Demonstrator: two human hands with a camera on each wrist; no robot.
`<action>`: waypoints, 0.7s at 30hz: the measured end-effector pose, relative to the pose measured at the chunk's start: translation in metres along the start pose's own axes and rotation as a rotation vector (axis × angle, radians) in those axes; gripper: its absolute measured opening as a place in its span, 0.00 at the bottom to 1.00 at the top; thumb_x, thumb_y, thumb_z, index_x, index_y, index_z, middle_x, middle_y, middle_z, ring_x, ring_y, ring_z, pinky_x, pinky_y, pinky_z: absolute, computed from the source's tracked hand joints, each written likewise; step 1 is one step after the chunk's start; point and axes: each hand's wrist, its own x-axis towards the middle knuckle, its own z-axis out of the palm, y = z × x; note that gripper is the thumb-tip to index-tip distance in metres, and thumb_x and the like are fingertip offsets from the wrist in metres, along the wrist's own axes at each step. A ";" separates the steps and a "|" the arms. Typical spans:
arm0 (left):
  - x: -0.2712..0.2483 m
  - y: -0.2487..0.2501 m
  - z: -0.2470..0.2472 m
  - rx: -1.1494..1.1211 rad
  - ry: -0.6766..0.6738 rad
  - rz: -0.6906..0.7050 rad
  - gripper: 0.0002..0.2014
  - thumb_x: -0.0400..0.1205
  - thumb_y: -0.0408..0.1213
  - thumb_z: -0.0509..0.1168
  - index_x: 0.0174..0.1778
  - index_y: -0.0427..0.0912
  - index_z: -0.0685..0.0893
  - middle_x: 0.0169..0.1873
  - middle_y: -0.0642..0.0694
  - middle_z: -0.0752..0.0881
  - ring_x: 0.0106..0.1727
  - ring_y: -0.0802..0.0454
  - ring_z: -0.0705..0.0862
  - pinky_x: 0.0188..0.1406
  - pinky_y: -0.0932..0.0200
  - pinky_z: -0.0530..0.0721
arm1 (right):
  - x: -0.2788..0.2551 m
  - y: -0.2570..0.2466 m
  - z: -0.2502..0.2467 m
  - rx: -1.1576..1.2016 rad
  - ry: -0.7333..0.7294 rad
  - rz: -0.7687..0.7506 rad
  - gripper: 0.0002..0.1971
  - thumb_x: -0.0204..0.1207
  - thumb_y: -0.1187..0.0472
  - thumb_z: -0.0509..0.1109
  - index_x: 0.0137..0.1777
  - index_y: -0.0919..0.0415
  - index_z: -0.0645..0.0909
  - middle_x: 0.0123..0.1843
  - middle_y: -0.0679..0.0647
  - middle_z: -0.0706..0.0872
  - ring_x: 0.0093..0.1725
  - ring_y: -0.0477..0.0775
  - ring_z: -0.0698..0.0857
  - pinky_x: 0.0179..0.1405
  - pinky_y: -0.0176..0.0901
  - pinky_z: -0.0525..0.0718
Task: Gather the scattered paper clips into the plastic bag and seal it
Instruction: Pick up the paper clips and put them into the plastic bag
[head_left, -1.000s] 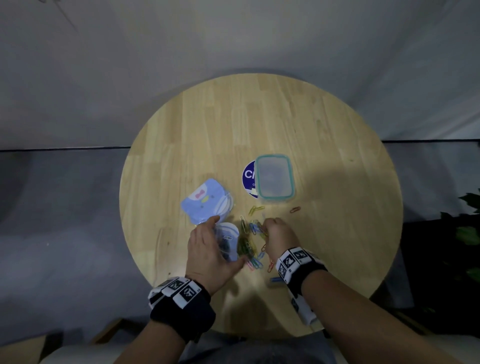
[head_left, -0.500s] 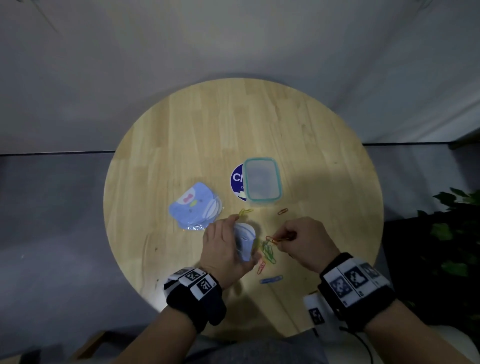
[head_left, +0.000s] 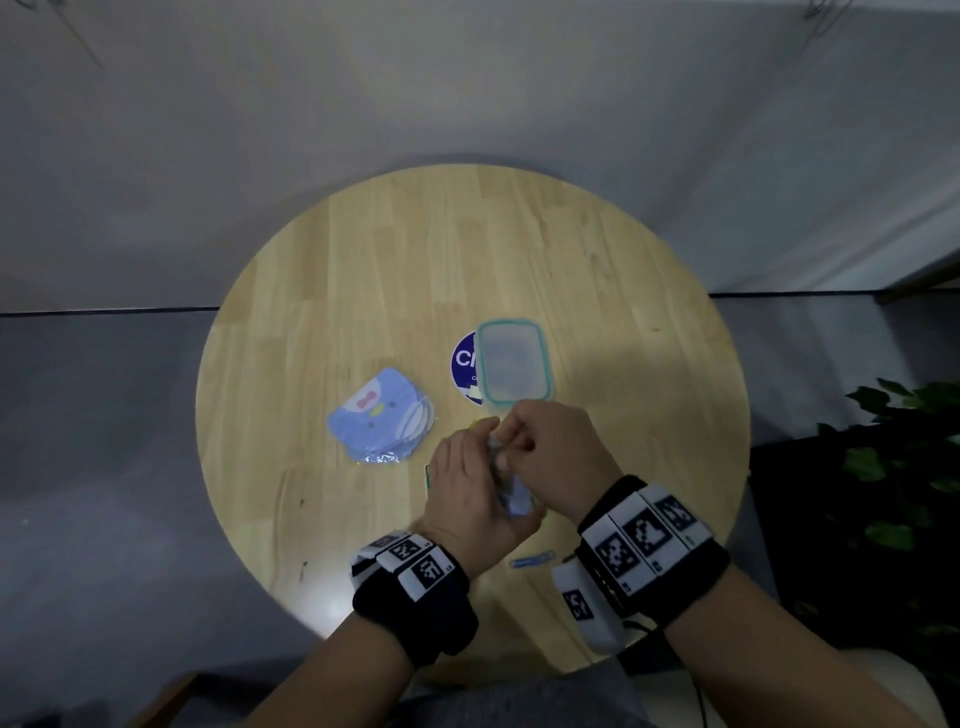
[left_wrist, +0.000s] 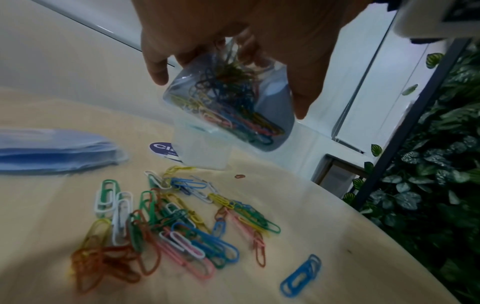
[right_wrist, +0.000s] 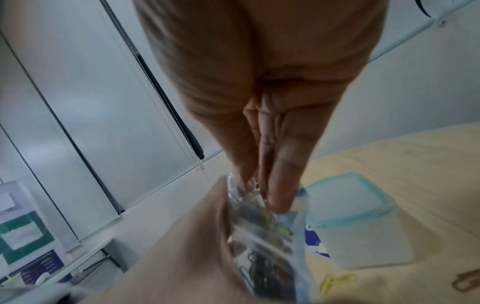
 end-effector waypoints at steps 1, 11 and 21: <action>0.000 -0.001 0.000 0.003 0.022 0.004 0.42 0.61 0.53 0.70 0.69 0.34 0.72 0.49 0.43 0.79 0.51 0.46 0.76 0.52 0.56 0.73 | -0.004 0.002 0.002 0.032 0.043 -0.029 0.04 0.69 0.68 0.69 0.43 0.61 0.83 0.41 0.55 0.89 0.44 0.54 0.86 0.49 0.49 0.84; 0.004 -0.003 -0.014 -0.006 0.094 0.028 0.33 0.68 0.47 0.62 0.69 0.37 0.69 0.49 0.42 0.79 0.49 0.45 0.76 0.54 0.53 0.73 | -0.031 0.014 0.019 -0.088 -0.184 -0.230 0.14 0.76 0.49 0.56 0.39 0.58 0.77 0.32 0.53 0.81 0.35 0.57 0.80 0.36 0.48 0.75; 0.006 -0.010 -0.014 0.010 0.068 -0.019 0.37 0.64 0.49 0.63 0.70 0.40 0.66 0.51 0.43 0.77 0.53 0.51 0.71 0.55 0.59 0.70 | -0.021 0.012 0.018 -0.093 -0.170 -0.222 0.15 0.72 0.42 0.67 0.49 0.52 0.83 0.40 0.53 0.89 0.39 0.53 0.84 0.41 0.45 0.81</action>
